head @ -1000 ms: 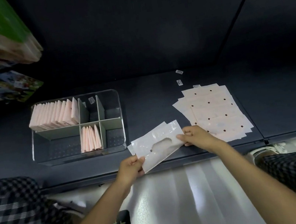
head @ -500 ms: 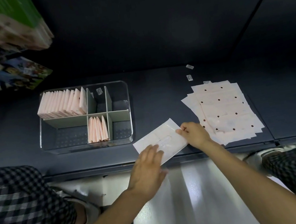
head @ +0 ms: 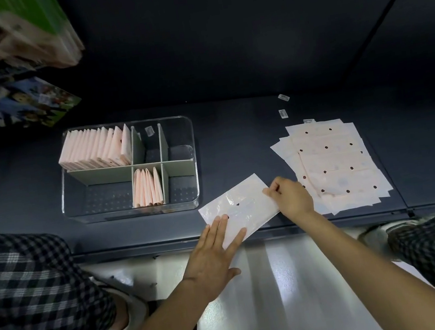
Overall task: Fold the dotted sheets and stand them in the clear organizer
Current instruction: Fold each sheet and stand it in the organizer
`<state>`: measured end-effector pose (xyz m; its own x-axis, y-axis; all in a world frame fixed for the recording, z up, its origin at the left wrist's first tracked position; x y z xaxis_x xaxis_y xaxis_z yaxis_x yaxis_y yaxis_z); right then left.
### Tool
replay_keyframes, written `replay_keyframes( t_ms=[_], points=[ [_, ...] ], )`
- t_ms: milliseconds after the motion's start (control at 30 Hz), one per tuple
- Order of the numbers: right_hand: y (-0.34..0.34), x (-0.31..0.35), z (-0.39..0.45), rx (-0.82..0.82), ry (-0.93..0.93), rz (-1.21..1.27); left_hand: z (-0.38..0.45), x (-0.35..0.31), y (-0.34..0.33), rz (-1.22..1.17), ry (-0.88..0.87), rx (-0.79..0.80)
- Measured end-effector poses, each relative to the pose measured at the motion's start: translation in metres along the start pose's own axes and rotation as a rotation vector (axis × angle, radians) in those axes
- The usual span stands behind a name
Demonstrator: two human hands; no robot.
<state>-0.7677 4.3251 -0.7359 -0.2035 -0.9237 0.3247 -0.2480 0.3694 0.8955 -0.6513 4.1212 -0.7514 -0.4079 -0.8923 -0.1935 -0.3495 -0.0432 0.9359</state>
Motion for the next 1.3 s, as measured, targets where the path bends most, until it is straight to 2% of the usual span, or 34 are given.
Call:
replay_keyframes(
  t_ms=[67, 100, 200, 267, 333, 467, 567, 767, 833, 933, 1133, 1200, 1300],
  points=[
    [0.001, -0.007, -0.008, -0.179, 0.026, 0.015, 0.000, 0.001, -0.001, 0.007, 0.001, -0.007],
    [0.002, -0.009, -0.013, -0.285, 0.117, 0.025, 0.001, 0.001, -0.002, 0.008, 0.003, -0.012],
    [-0.001, -0.013, -0.027, -0.459, 0.601, -0.019, 0.000, 0.001, -0.004, 0.013, 0.005, -0.019],
    [-0.006, -0.013, -0.037, -0.465, 0.802, -0.083, 0.000, 0.001, -0.004, 0.020, 0.003, -0.030],
    [-0.012, -0.015, -0.043, -0.442, 0.927, -0.158, 0.001, 0.001, -0.004, 0.020, 0.001, -0.035],
    [-0.024, -0.027, -0.053, -0.291, 1.111, -0.477, 0.002, 0.001, -0.003, 0.036, 0.018, -0.014],
    [-0.025, -0.037, -0.056, -0.239, 1.069, -0.610, 0.003, 0.002, -0.003, 0.055, 0.015, -0.016],
    [-0.014, -0.053, -0.057, -0.237, 0.909, -0.598, 0.004, 0.004, 0.001, 0.107, 0.018, -0.016],
    [-0.013, -0.053, -0.058, -0.240, 0.882, -0.587, 0.004, 0.003, 0.007, 0.140, 0.016, -0.066],
    [-0.012, -0.049, -0.059, -0.273, 0.860, -0.572, 0.005, 0.000, 0.016, 0.194, -0.029, -0.137],
    [-0.008, -0.038, -0.061, -0.395, 0.875, -0.495, 0.006, 0.001, 0.022, 0.120, -0.062, -0.244],
    [-0.004, -0.027, -0.056, -0.347, 0.883, -0.445, 0.006, 0.002, 0.024, 0.066, -0.051, -0.267],
    [0.001, -0.012, -0.047, -0.129, 0.897, -0.392, 0.004, 0.002, 0.027, -0.008, -0.086, -0.303]
  ],
)
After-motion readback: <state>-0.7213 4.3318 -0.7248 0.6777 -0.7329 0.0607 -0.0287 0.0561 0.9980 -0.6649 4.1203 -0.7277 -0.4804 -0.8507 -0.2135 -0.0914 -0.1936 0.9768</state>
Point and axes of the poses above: each hand's wrist, its own z-axis towards the middle knuckle, its own y-axis out of the back of the hand, x = y × z, the point moved 1 cm from there along z, towards the middle knuckle, and after that the axes turned 7 degrees about -z, right-handed, at the moved point
